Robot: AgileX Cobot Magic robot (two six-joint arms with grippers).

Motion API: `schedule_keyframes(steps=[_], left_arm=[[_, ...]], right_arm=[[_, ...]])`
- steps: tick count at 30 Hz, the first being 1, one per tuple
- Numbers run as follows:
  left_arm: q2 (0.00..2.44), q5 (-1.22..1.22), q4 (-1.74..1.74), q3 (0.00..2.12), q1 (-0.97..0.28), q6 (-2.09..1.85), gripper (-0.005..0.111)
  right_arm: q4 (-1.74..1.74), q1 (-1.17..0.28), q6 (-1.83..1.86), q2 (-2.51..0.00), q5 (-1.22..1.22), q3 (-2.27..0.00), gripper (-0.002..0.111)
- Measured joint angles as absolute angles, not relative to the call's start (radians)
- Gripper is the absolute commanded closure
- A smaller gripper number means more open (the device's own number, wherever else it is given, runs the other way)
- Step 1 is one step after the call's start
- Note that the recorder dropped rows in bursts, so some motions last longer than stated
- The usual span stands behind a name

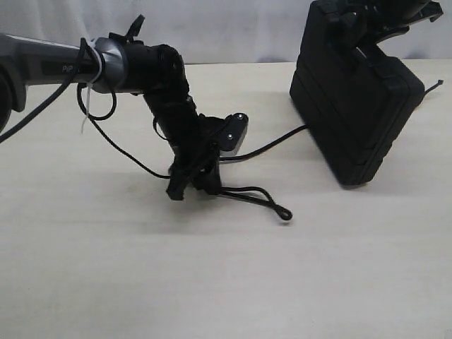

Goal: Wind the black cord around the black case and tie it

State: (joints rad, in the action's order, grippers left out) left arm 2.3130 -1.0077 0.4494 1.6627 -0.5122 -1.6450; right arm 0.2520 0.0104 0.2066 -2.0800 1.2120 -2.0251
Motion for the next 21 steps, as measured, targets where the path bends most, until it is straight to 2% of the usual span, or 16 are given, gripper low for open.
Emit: schedule_keyframes(steps=[5, 9, 10, 11, 15, 21], left_arm=[[2.315, -0.944, 0.751, 1.663, -0.545, -1.652, 0.104], [2.315, -0.92, 0.743, 1.663, -0.566, -1.652, 0.074], [2.315, -0.924, 0.728, 1.663, -0.567, -1.65, 0.063], [2.315, -0.934, 0.715, 1.663, -0.567, -1.65, 0.058], [2.311, -0.939, 0.704, 1.663, -0.567, -1.65, 0.056], [2.283, -0.957, 0.455, 1.663, -0.569, -1.507, 0.056]], right_arm=[[0.252, 0.01, 0.207, -2.08, 1.212, -2.025, 0.104], [0.252, 0.01, 0.207, -2.08, 1.212, -2.025, 0.104], [0.252, 0.01, 0.207, -2.08, 1.212, -2.025, 0.104], [0.252, 0.01, 0.207, -2.08, 1.212, -2.025, 0.104], [0.252, 0.01, 0.207, -2.08, 1.212, -2.025, 0.104], [0.252, 0.01, 0.207, -2.08, 1.212, -2.025, 0.104]])
